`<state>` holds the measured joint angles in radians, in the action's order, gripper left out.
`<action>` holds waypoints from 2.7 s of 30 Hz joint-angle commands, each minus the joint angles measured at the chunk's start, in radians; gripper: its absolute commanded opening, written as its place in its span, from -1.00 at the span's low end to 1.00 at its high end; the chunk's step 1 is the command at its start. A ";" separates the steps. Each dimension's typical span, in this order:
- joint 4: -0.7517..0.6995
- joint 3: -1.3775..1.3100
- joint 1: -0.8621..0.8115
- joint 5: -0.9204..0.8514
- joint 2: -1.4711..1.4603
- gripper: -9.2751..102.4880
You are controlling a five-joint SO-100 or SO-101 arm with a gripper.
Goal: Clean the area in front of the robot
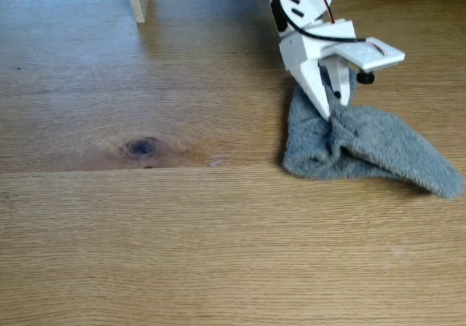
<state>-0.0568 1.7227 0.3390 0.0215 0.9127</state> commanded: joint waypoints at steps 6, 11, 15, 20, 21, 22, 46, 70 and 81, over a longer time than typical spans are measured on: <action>0.008 -0.453 -0.034 0.021 -0.242 -0.84; 0.074 -0.534 -0.046 -0.049 -0.408 -0.84; 0.074 -0.591 -0.115 -0.067 -0.479 -0.84; -0.092 -0.653 -0.252 0.000 -0.477 -0.84; -0.130 -0.658 -0.278 0.012 -0.471 -0.84; -0.175 -0.663 -0.301 0.023 -0.465 -0.84; -0.281 -0.663 0.155 0.054 -0.319 -0.84; -0.752 -0.661 -0.308 -0.038 -0.192 -0.84; -0.799 -0.660 0.014 0.060 0.067 -0.84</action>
<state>-0.9035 1.0815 0.3068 0.0583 0.7363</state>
